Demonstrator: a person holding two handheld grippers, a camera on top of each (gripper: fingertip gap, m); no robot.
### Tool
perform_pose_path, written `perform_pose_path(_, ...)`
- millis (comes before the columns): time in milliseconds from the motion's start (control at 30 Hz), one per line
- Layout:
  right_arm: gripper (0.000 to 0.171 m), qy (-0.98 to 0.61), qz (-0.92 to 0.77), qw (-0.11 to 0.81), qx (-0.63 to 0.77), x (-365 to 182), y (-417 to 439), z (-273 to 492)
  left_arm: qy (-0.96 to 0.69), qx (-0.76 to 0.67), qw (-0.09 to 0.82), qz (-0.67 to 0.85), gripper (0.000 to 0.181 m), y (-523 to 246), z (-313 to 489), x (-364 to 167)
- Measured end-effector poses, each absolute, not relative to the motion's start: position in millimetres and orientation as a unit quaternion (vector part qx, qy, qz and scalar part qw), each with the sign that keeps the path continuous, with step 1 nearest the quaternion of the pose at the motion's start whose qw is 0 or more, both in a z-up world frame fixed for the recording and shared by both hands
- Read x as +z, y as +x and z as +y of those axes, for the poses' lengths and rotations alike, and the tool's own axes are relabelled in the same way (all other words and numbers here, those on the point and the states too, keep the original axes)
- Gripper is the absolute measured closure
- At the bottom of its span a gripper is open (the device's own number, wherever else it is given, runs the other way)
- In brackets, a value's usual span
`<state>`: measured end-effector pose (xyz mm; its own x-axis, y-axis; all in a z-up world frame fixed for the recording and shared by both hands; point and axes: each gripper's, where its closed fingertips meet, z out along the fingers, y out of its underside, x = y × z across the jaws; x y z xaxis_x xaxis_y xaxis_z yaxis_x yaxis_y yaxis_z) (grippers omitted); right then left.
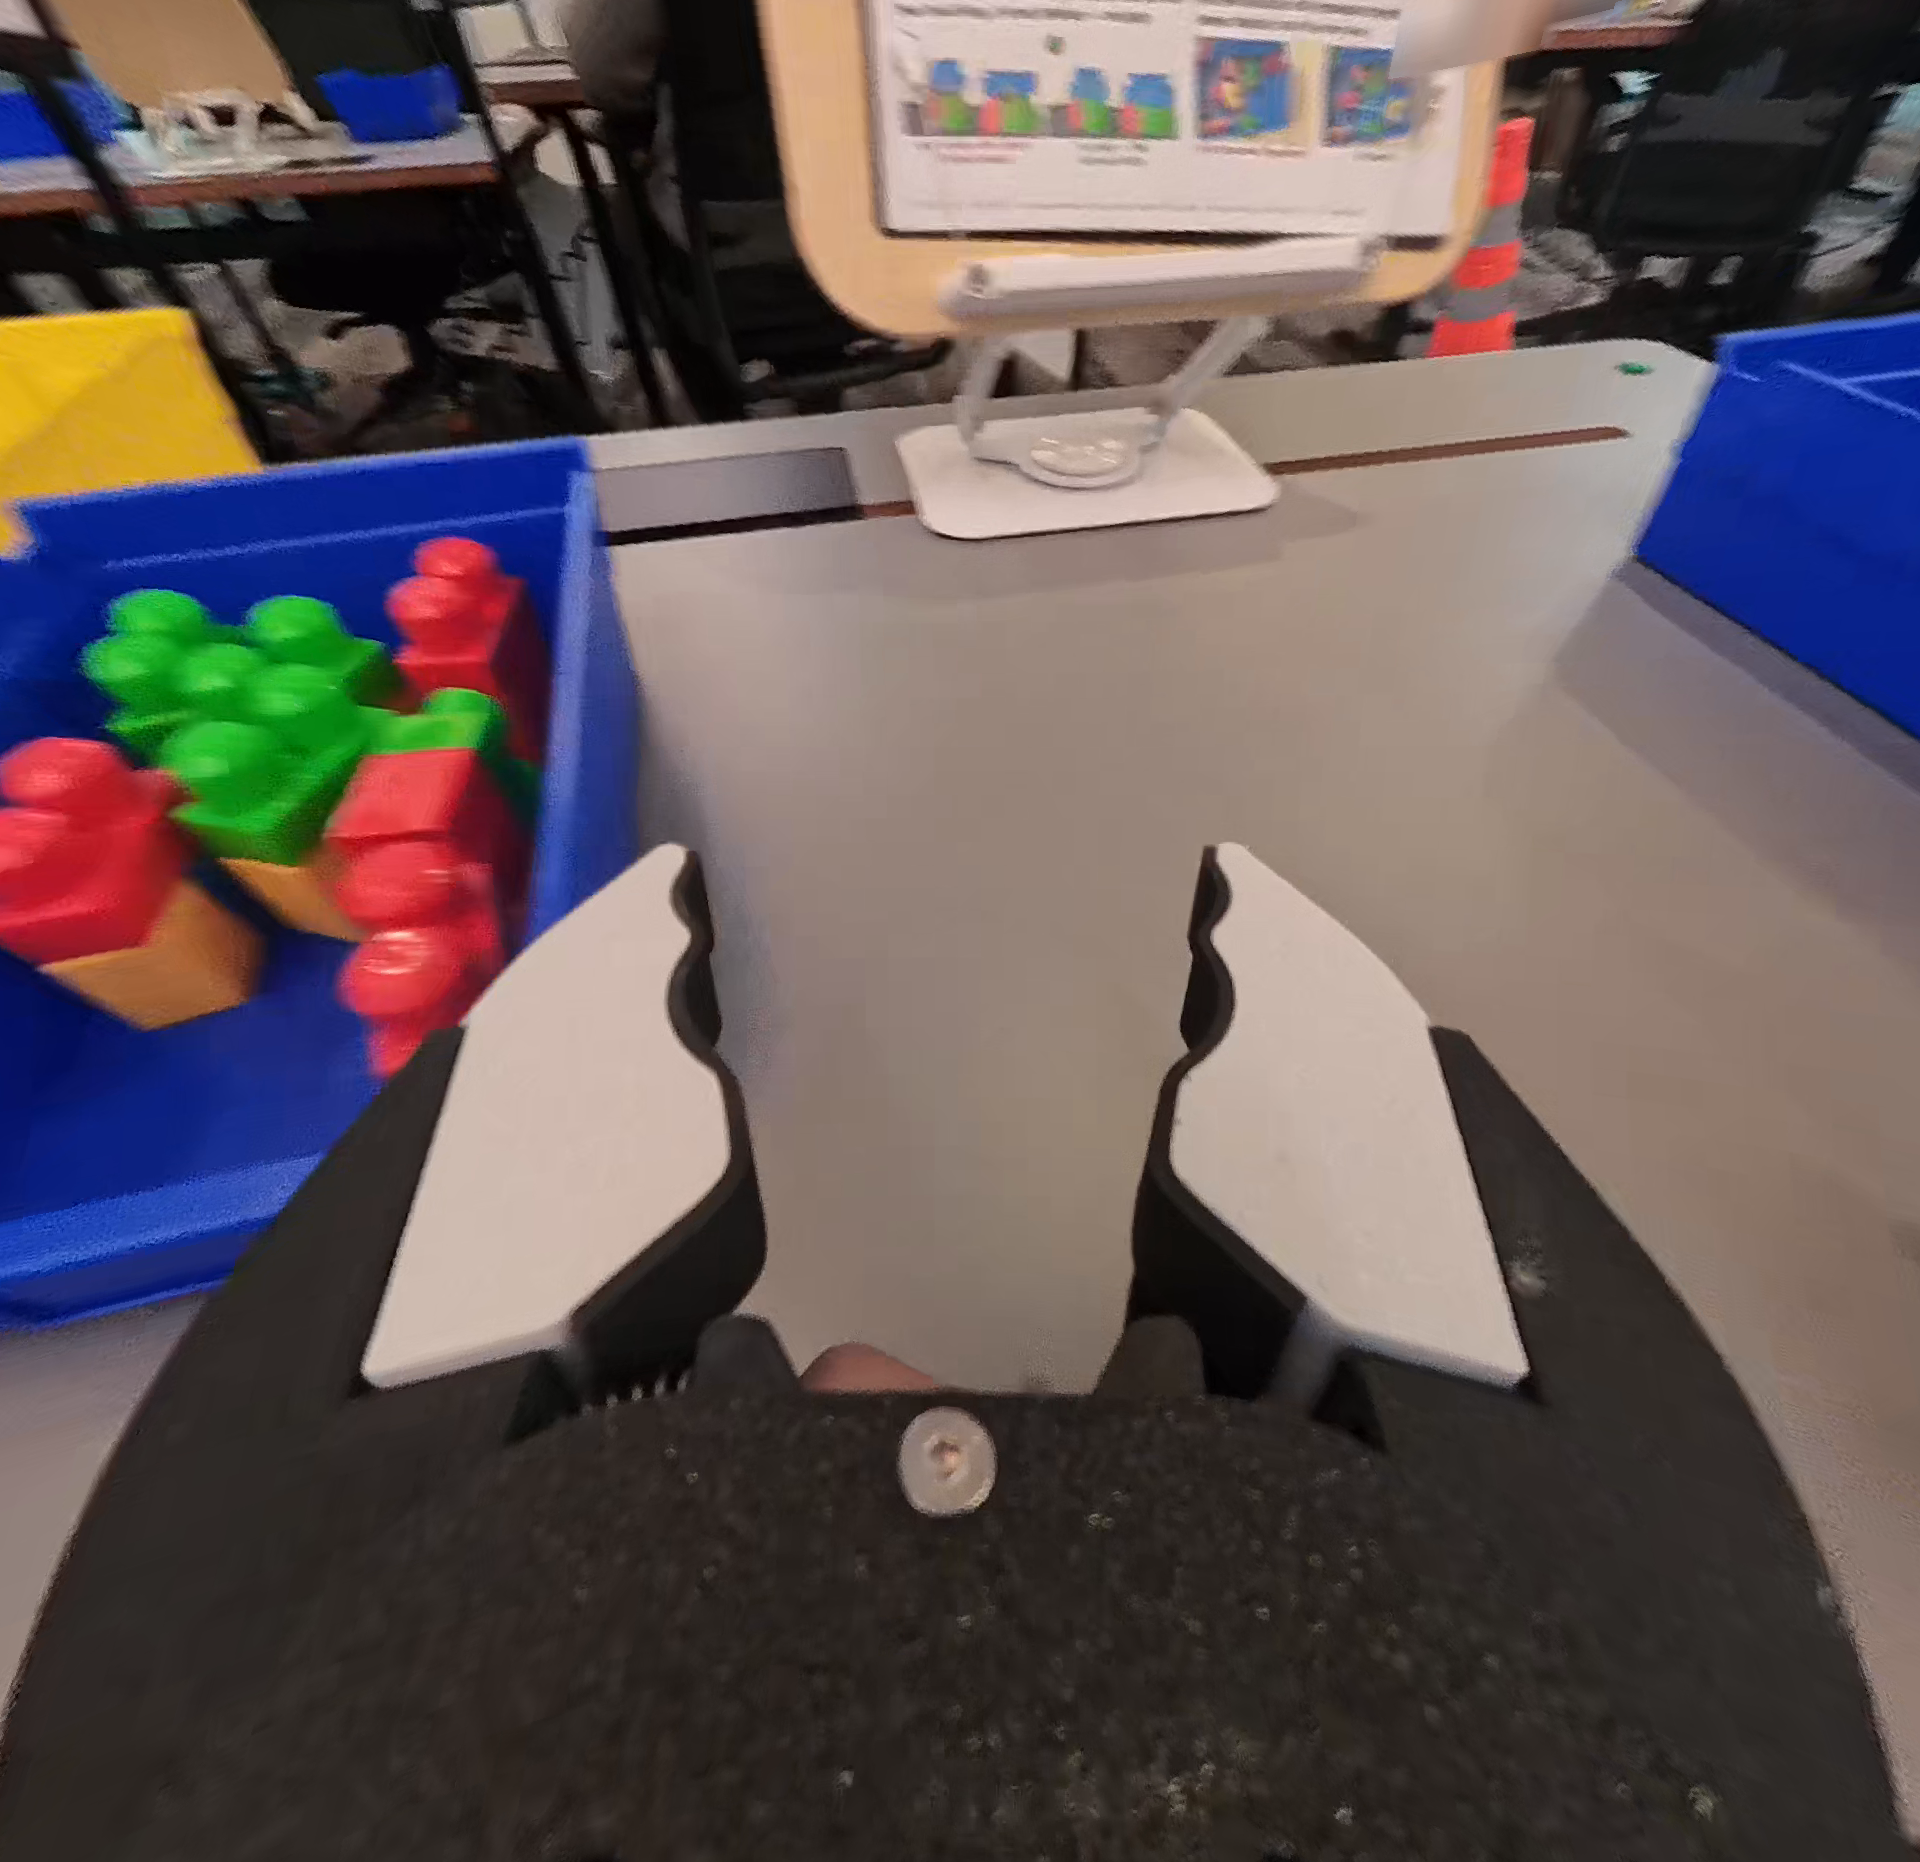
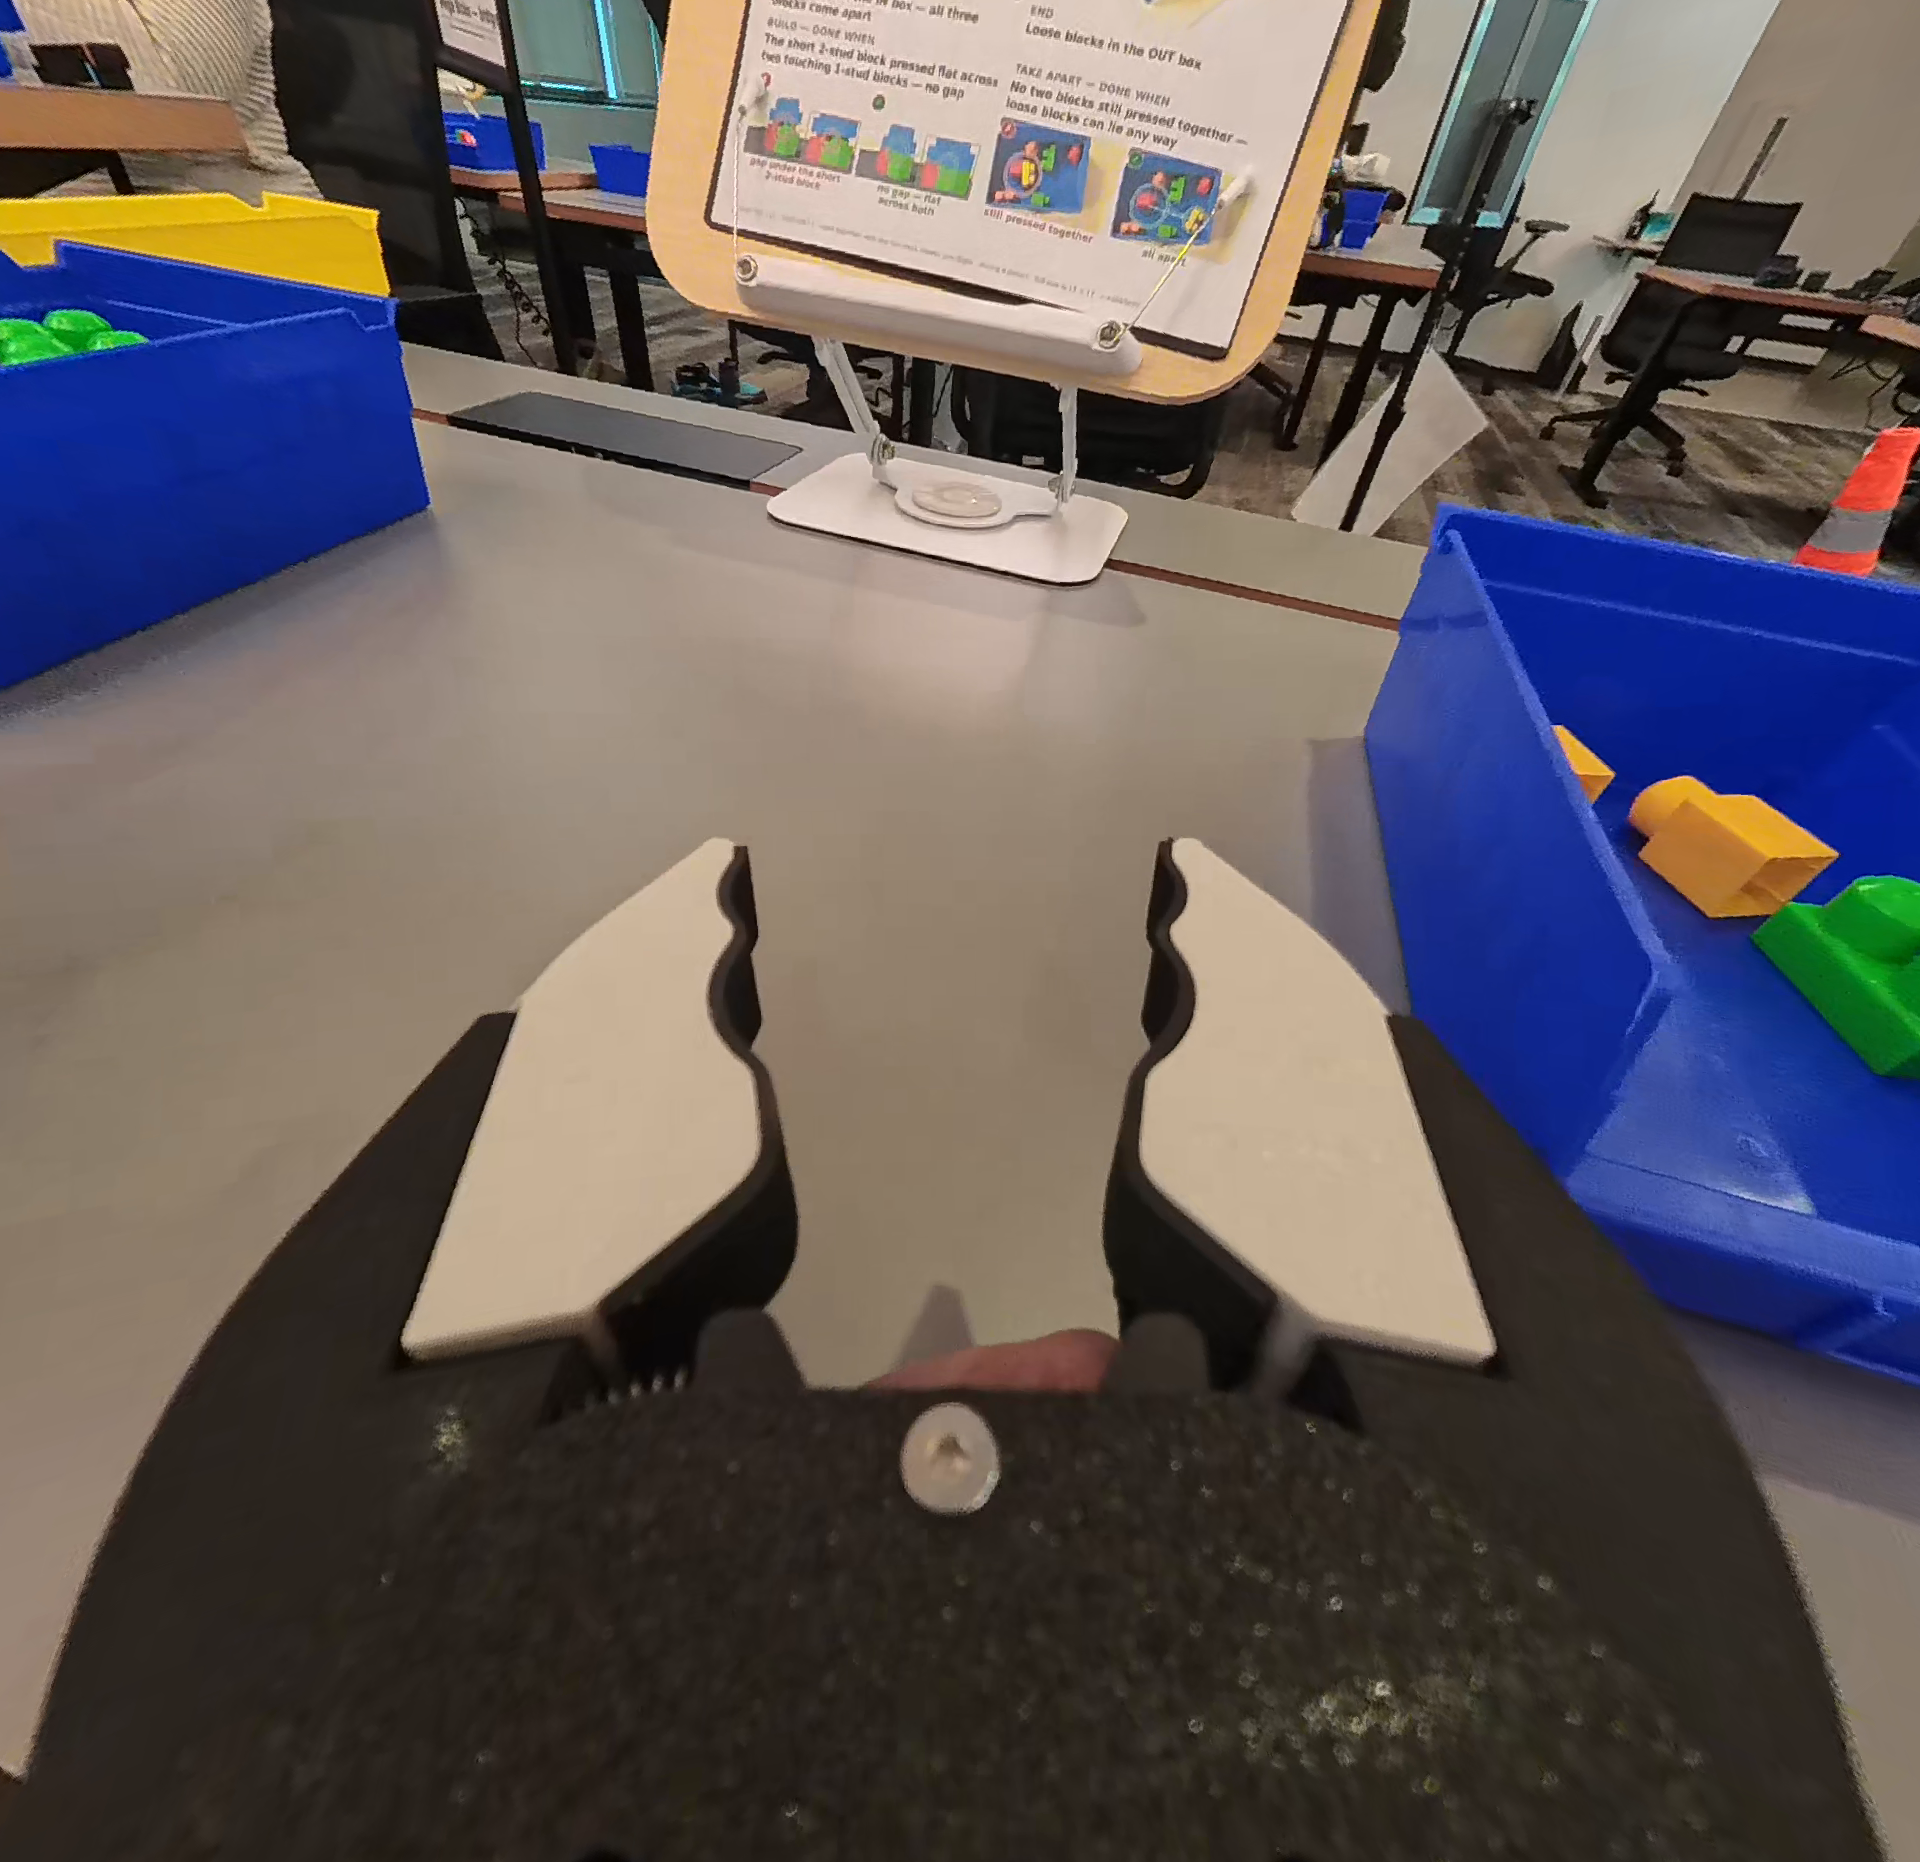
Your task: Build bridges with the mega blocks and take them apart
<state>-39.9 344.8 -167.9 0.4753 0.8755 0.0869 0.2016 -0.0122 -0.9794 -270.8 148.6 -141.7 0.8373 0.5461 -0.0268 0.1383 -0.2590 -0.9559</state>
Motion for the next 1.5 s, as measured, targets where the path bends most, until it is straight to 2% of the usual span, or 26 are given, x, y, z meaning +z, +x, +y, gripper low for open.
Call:
perform_pose_path(233,0.099,-0.649,-0.413,0.555,0.316,-167,-37,347,-0.798,0.245,0.491,-0.248,0.096,-375,83,-114)
perform_pose_path(467,0.1,-0.65,-0.411,0.554,0.32,-165,-33,349,-0.856,0.228,0.366,-0.285,0.093,-469,54,-163)
perform_pose_path(633,0.101,-0.651,-0.41,0.551,0.323,-164,-33,350,-0.876,0.195,0.309,-0.315,0.095,-504,55,-204)
perform_pose_path(1033,0.102,-0.649,-0.415,0.55,0.323,-162,-29,350,-0.904,0.174,0.226,-0.317,0.106,-524,64,-237)
perform_pose_path(1333,0.103,-0.652,-0.422,0.539,0.327,-166,-30,349,-0.901,0.201,0.211,-0.32,0.123,-531,60,-241)
perform_pose_path(1500,0.104,-0.652,-0.428,0.535,0.326,-167,-31,346,-0.896,0.201,0.215,-0.331,0.142,-533,60,-246)
